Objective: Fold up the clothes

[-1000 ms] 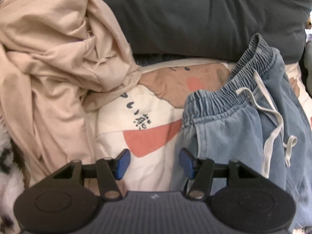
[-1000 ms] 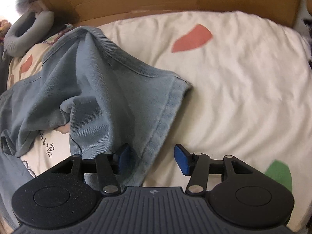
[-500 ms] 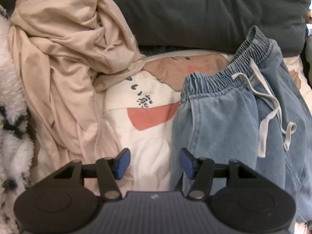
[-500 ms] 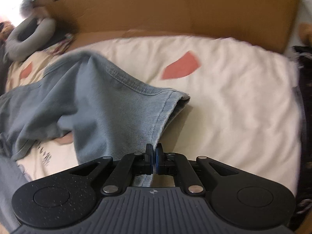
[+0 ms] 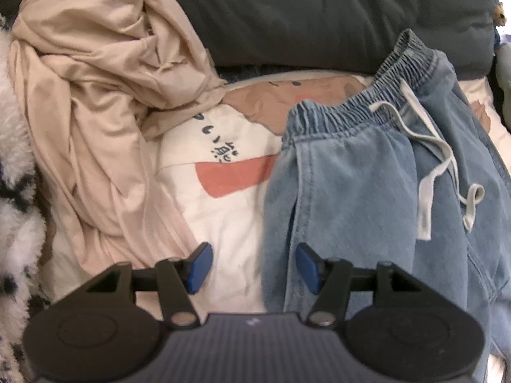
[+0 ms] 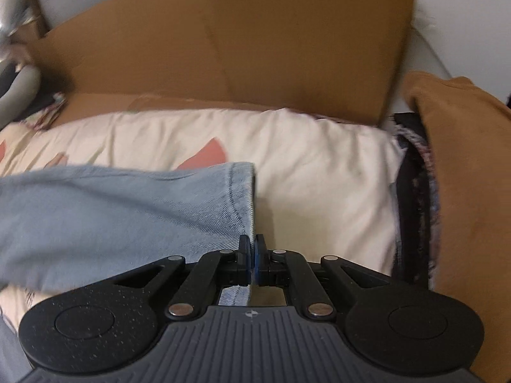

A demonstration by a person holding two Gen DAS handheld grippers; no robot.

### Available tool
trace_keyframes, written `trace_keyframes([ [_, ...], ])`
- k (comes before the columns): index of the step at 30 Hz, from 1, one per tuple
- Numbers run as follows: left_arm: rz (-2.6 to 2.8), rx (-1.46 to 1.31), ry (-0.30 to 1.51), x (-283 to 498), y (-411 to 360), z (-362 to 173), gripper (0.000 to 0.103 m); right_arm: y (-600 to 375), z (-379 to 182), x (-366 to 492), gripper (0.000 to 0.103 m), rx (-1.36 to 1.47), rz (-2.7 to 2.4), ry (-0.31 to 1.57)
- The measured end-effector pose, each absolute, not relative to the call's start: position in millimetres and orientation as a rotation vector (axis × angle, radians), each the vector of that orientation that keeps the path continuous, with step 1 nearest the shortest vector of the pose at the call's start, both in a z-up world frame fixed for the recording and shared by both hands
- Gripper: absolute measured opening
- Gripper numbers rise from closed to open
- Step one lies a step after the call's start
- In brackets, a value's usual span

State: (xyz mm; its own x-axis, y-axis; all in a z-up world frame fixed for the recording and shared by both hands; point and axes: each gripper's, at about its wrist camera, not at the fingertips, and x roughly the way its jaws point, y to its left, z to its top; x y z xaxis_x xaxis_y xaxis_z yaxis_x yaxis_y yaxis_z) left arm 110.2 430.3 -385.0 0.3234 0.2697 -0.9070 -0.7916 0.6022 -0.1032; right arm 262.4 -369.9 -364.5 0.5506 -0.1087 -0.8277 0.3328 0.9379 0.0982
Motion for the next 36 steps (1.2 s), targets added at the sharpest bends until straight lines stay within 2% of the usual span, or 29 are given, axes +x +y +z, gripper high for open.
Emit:
trace_keyframes([
  [6, 0.752, -0.62, 0.999, 113, 431, -387, 0.062, -383, -373, 268, 0.0, 0.263, -0.295, 0.964],
  [11, 0.752, -0.618, 0.996, 119, 427, -396, 0.068, -384, -395, 275, 0.002, 0.284, -0.281, 1.032],
  [16, 0.759, -0.585, 0.991, 120, 420, -401, 0.071, -386, -393, 266, 0.021, 0.286, -0.317, 1.008],
  [20, 0.782, -0.611, 0.967, 124, 415, -392, 0.064, -381, -388, 267, 0.028, 0.305, -0.312, 0.977],
  [22, 0.768, -0.624, 0.94, 126, 411, -386, 0.063, -367, -382, 272, 0.037, 0.246, -0.253, 0.966],
  [24, 0.756, -0.634, 0.924, 127, 407, -382, 0.063, -355, -374, 282, 0.04, 0.204, -0.196, 0.956],
  [28, 0.774, -0.632, 0.89, 127, 403, -377, 0.062, -327, -360, 315, 0.04, 0.15, -0.084, 0.956],
  [32, 0.749, -0.514, 0.89, 134, 398, -376, 0.062, -286, -350, 357, 0.04, 0.138, 0.044, 0.983],
  [36, 0.761, -0.554, 0.873, 128, 405, -373, 0.062, -226, -334, 402, 0.04, 0.104, 0.19, 1.019],
])
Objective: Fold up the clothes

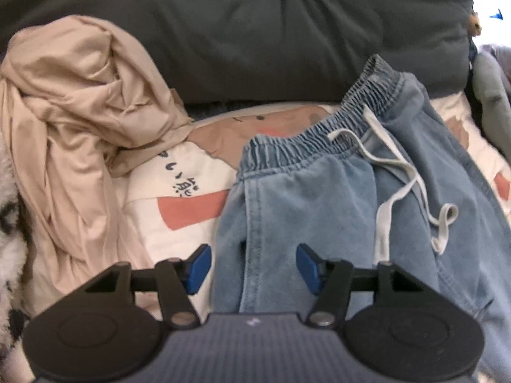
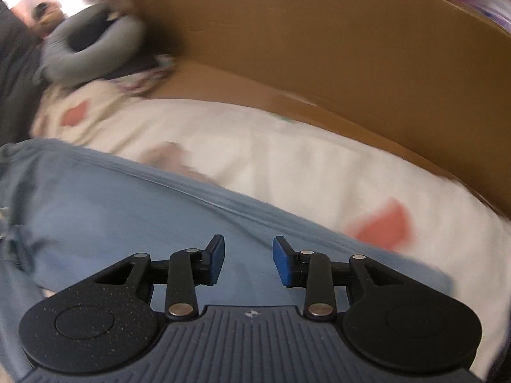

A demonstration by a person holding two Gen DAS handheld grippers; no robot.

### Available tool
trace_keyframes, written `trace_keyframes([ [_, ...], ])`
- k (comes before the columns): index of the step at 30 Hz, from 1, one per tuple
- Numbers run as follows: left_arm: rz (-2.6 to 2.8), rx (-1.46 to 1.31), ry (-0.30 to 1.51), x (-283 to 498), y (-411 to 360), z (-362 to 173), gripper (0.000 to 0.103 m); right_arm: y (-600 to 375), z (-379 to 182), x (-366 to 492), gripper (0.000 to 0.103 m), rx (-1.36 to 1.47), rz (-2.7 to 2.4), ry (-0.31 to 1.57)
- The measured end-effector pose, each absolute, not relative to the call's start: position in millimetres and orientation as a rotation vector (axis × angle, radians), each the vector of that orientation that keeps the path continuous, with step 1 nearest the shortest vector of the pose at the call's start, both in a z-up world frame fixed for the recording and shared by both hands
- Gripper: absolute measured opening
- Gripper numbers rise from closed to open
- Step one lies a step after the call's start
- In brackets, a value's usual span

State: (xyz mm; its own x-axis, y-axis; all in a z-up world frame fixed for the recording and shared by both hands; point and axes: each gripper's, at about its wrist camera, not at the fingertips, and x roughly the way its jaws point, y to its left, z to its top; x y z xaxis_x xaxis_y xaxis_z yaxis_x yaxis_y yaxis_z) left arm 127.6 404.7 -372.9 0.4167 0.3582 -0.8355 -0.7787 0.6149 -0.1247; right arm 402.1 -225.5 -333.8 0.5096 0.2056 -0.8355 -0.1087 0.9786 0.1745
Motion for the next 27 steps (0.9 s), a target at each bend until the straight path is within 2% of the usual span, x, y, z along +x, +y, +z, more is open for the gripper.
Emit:
trace_keyframes([
  [6, 0.783, -0.649, 0.798, 100, 420, -365, 0.062, -130, -316, 458, 0.04, -0.013, 0.361, 1.005],
  [13, 0.768, -0.633, 0.763, 93, 432, -369, 0.059, -39, -313, 485, 0.041, -0.099, 0.526, 0.988],
  [17, 0.745, -0.622, 0.77, 94, 439, -375, 0.041, 2, -314, 492, 0.041, -0.136, 0.603, 0.984],
  [19, 0.78, -0.654, 0.734, 89, 444, -375, 0.037, 18, -315, 490, 0.041, -0.151, 0.638, 0.976],
  [22, 0.816, -0.695, 0.681, 82, 452, -375, 0.037, 37, -315, 482, 0.042, -0.173, 0.67, 0.949],
  [27, 0.819, -0.705, 0.697, 90, 466, -390, 0.037, 55, -324, 465, 0.043, -0.167, 0.7, 0.953],
])
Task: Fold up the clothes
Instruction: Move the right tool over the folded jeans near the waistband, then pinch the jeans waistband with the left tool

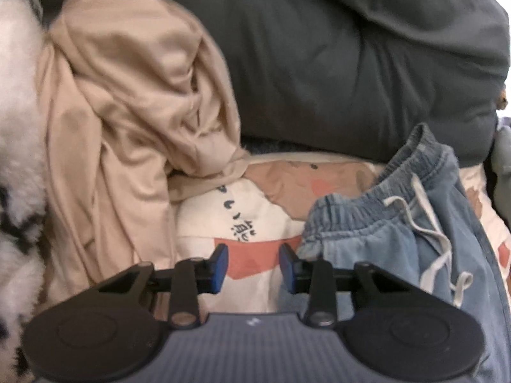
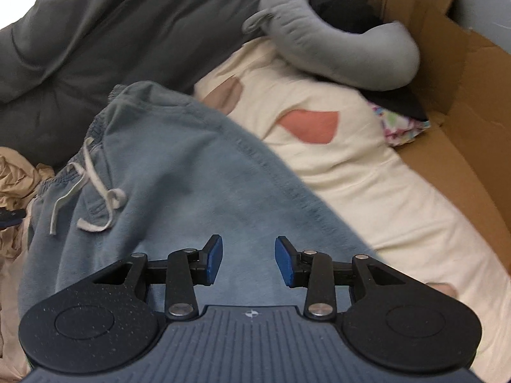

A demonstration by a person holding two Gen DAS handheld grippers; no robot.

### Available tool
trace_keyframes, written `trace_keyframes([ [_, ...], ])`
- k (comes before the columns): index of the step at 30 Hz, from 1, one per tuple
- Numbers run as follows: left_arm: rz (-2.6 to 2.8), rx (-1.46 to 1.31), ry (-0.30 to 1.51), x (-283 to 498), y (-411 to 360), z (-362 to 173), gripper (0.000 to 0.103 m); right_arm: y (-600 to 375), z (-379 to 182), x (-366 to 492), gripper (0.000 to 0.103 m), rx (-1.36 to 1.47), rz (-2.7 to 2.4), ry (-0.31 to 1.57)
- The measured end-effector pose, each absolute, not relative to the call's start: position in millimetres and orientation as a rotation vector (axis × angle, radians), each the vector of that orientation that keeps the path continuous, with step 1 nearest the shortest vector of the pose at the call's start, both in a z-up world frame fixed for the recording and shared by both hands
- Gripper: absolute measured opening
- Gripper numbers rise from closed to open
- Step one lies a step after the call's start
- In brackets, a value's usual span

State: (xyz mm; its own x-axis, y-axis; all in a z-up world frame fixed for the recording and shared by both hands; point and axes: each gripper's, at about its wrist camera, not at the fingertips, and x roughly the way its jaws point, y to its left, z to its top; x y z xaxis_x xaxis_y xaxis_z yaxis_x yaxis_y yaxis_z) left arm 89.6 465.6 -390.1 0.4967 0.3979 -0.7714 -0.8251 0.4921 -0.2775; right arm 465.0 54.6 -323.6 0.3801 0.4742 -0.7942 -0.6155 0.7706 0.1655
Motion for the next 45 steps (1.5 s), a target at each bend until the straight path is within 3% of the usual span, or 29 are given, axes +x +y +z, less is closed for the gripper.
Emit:
trace_keyframes([
  [3, 0.784, -0.776, 0.661, 92, 467, -397, 0.048, 64, -326, 460, 0.043, -0.148, 0.721, 0.961],
  [25, 0.763, -0.714, 0.749, 137, 444, -418, 0.045, 70, -329, 454, 0.046, -0.218, 0.713, 0.951],
  [35, 0.884, -0.754, 0.631, 89, 450, -394, 0.049, 71, -335, 455, 0.046, -0.234, 0.74, 0.957],
  [45, 0.892, -0.666, 0.722, 109, 454, -408, 0.048, 79, -339, 451, 0.046, -0.251, 0.759, 0.96],
])
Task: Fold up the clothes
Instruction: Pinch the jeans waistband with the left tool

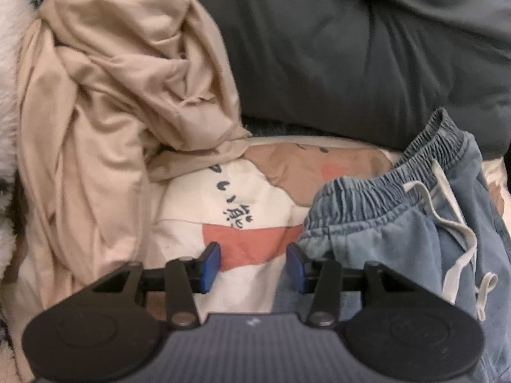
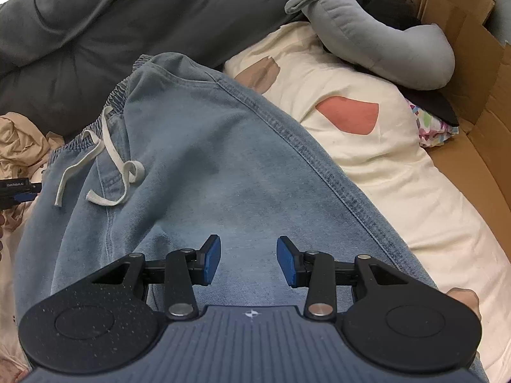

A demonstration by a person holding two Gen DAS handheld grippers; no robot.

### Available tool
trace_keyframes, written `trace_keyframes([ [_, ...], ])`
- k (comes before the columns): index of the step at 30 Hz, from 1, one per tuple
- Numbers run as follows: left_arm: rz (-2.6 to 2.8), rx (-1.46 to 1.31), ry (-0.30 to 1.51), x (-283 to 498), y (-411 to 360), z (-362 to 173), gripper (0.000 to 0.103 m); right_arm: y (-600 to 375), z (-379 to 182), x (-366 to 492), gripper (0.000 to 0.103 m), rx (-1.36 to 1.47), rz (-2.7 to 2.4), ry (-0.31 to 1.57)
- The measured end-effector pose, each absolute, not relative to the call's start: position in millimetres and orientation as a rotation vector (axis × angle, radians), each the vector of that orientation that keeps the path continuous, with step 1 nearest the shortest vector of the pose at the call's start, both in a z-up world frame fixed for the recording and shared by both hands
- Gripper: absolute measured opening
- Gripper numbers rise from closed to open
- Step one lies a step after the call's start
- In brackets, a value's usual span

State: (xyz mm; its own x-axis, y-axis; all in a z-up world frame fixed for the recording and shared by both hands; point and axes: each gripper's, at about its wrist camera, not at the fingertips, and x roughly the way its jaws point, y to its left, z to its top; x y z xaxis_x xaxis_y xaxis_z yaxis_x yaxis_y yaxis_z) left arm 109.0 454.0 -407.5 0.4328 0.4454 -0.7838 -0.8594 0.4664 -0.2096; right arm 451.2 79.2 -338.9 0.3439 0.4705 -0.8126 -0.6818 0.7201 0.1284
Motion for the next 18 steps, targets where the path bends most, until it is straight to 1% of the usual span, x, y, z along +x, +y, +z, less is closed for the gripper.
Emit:
trace_keyframes([
  [1, 0.892, -0.662, 0.721, 110, 453, -408, 0.047, 79, -339, 451, 0.046, -0.252, 0.758, 0.961],
  [3, 0.882, -0.665, 0.713, 111, 452, -406, 0.04, 80, -341, 451, 0.046, -0.256, 0.758, 0.963],
  [5, 0.864, -0.668, 0.706, 114, 450, -403, 0.022, 80, -343, 451, 0.046, -0.259, 0.757, 0.968],
  [6, 0.853, -0.666, 0.706, 116, 448, -402, 0.021, 81, -343, 450, 0.046, -0.261, 0.757, 0.969],
  [13, 0.83, -0.667, 0.689, 118, 436, -392, 0.021, 83, -343, 450, 0.046, -0.258, 0.756, 0.969],
  [18, 0.817, -0.663, 0.691, 116, 427, -388, 0.029, 82, -343, 450, 0.046, -0.262, 0.75, 0.969],
])
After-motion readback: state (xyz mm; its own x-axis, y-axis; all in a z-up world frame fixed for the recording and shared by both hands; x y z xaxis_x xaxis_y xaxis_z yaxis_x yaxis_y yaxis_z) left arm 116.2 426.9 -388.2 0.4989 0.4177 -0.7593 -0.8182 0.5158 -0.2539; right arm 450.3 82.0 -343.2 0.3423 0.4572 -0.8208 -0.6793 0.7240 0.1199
